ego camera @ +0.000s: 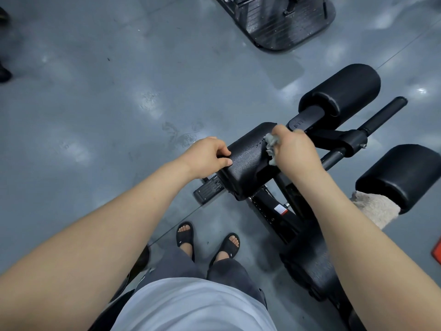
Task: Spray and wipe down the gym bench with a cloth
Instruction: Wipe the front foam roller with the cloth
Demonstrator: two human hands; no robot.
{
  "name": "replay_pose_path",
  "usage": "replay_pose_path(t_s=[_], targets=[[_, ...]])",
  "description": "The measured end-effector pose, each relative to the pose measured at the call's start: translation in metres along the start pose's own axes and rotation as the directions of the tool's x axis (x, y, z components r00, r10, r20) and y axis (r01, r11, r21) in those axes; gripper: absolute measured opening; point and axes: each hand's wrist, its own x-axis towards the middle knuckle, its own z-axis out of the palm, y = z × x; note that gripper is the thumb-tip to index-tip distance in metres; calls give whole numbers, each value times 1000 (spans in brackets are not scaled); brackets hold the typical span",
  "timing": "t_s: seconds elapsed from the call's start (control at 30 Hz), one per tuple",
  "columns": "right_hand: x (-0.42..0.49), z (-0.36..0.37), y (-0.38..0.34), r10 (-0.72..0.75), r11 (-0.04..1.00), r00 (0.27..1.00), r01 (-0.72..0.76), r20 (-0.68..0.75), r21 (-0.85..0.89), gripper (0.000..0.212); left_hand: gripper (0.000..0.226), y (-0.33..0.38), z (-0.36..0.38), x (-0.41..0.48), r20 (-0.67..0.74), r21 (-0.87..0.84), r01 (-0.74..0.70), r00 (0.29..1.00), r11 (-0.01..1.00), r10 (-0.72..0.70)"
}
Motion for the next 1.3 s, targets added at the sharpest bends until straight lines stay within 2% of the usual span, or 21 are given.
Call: replay_pose_path(t_s=[0.13,0.27,0.47,0.57,0.67,0.83,0.93,1.1,1.17,1.23,1.3], targets=[[10,-5,5,40,999,999,-40,-18,11,34,21,3,2,-2,-10,29,-17,1000,999,17],[15,-4,6,116,992,992,-113,-44,62,23,18,3,4,-4,-23,25,-15,1000,1000,16],[0,-9,10,166,982,984,-170,64,78,29,18,4,13,-8,-65,-23,-72,995,997,71],[4,-11,17,207,974,977,-211,53,81,29,20,5,17,-10,-85,11,-119,989,993,120],[12,-12,21,165,983,986,-164,-5,77,23,20,4,20,-10,-97,60,-168,980,984,173],[25,-13,23,42,990,999,-37,-27,138,41,20,3,21,-9,-104,74,-180,977,981,187],[27,-12,24,3,991,1000,-5,11,131,43,19,1,18,-7,-84,68,-176,980,982,181],[25,-18,26,36,999,996,-35,87,-20,8,23,3,11,-1,-21,62,-164,986,985,165],[25,-18,22,43,994,989,-27,139,-109,26,25,6,9,1,-2,56,-159,987,986,160],[26,-18,17,5,990,992,13,124,-140,36,24,7,8,1,9,59,-163,987,985,163],[31,-20,15,-23,995,997,31,79,-97,27,19,5,10,0,-1,52,-158,987,986,158]])
